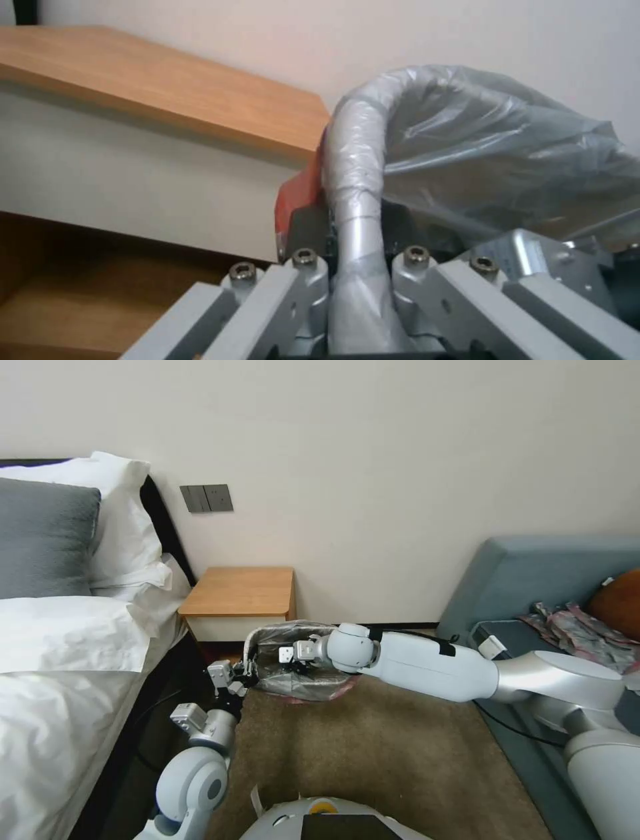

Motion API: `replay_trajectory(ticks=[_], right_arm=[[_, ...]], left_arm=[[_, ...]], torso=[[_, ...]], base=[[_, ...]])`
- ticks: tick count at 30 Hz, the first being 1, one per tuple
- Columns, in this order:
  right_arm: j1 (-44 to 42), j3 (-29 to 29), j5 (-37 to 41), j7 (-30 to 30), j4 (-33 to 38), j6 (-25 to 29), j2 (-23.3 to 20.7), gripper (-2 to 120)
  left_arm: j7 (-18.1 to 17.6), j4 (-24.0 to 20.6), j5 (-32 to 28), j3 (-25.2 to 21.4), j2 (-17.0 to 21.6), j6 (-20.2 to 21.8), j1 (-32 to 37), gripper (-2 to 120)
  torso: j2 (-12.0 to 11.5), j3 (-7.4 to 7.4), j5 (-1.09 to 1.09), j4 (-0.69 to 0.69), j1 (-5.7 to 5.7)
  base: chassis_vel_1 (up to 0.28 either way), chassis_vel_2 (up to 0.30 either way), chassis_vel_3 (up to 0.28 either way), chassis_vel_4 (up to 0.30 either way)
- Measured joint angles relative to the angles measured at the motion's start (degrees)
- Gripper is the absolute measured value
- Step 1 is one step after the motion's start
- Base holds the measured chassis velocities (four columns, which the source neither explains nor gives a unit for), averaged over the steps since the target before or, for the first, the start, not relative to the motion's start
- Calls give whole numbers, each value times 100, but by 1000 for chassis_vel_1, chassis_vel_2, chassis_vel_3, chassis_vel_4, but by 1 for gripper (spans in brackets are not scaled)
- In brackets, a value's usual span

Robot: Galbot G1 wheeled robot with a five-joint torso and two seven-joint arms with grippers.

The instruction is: Pick up the garbage bag from the table and place it over the trash can.

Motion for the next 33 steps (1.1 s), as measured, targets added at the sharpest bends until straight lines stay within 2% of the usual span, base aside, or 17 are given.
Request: replay_trajectory(ticks=[8, 22, 25, 29, 30, 33], right_arm=[[5, 102, 163, 110, 183, -4, -119, 0], [-15, 857, 1773, 541, 1202, -3, -922, 0], [-235, 1197, 2231, 808, 1448, 10, -1168, 0], [-1076, 2069, 3414, 1916, 1984, 548, -1739, 0], [-1076, 2069, 3414, 1916, 1984, 548, -1739, 0], [-1820, 2580, 3710, 2940, 2263, 1415, -2079, 0]], left_arm=[[3, 68, -10, -35, 2, -1, -12, 5], [-213, 359, -329, -64, 38, 52, -96, 5], [-344, 424, -414, -68, 57, 122, -109, 5], [-656, 501, -553, -29, 128, 348, -87, 5], [-656, 501, -553, -29, 128, 348, -87, 5], [-920, 443, -764, 26, 199, 584, -6, 5]], torso=[[0, 0, 1, -1, 0], [0, 0, 1, 0, 0], [0, 0, 0, 0, 0], [0, 0, 2, -2, 0], [0, 0, 2, -2, 0], [0, -1, -1, -2, 0]], base=[[0, 0, 0, 0], [0, 0, 0, 0], [0, 0, 0, 0], [0, 0, 0, 0], [0, 0, 0, 0], [0, 0, 0, 0]])
